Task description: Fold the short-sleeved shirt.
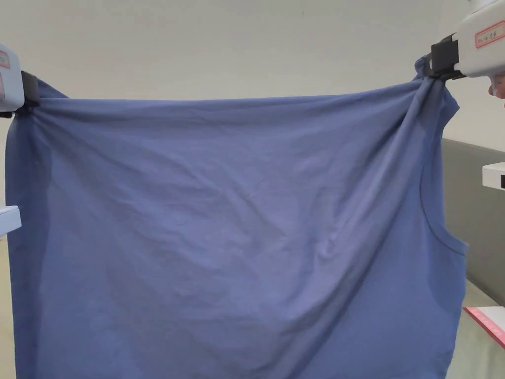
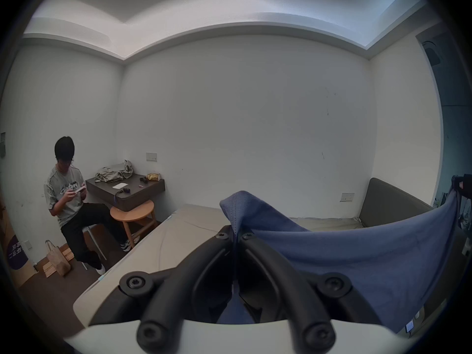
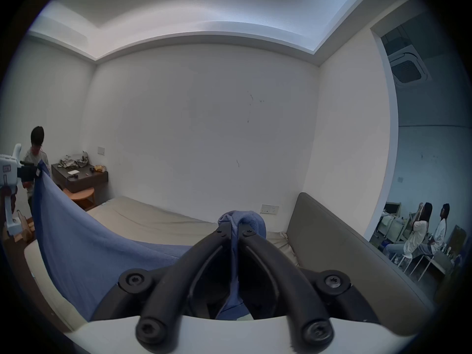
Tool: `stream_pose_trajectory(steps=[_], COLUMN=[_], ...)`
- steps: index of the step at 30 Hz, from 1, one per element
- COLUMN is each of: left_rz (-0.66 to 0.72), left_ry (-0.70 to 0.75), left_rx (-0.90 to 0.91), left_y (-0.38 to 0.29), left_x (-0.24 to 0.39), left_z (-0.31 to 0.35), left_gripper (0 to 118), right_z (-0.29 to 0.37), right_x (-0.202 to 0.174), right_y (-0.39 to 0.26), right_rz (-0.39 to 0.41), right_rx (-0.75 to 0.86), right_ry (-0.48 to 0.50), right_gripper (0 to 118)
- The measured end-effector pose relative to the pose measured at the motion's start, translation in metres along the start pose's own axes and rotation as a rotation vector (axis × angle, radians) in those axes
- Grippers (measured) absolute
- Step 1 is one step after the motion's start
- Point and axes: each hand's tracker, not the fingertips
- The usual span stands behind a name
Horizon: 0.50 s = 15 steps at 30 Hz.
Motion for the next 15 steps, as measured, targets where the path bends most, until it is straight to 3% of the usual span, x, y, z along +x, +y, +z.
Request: stream_pose_trajectory(steps=[5,15], left_rz=[-0.030,-0.067], left_ry=[0.023,0.072], left_rx=[-0.017,0.009], left_y=[0.005,-0.014], left_x=[0.012,0.034], left_z=[-0.091,-0.186], left_gripper=[0,0], right_z=[-0.099,-0.205], right_x=[0.004,-0.009], right_y=[-0.006,-0.046], right_rz=[0.014,0.005], right_rx=[-0.014,-0.032], right_ry=[-0.051,-0.091], right_gripper=[5,5])
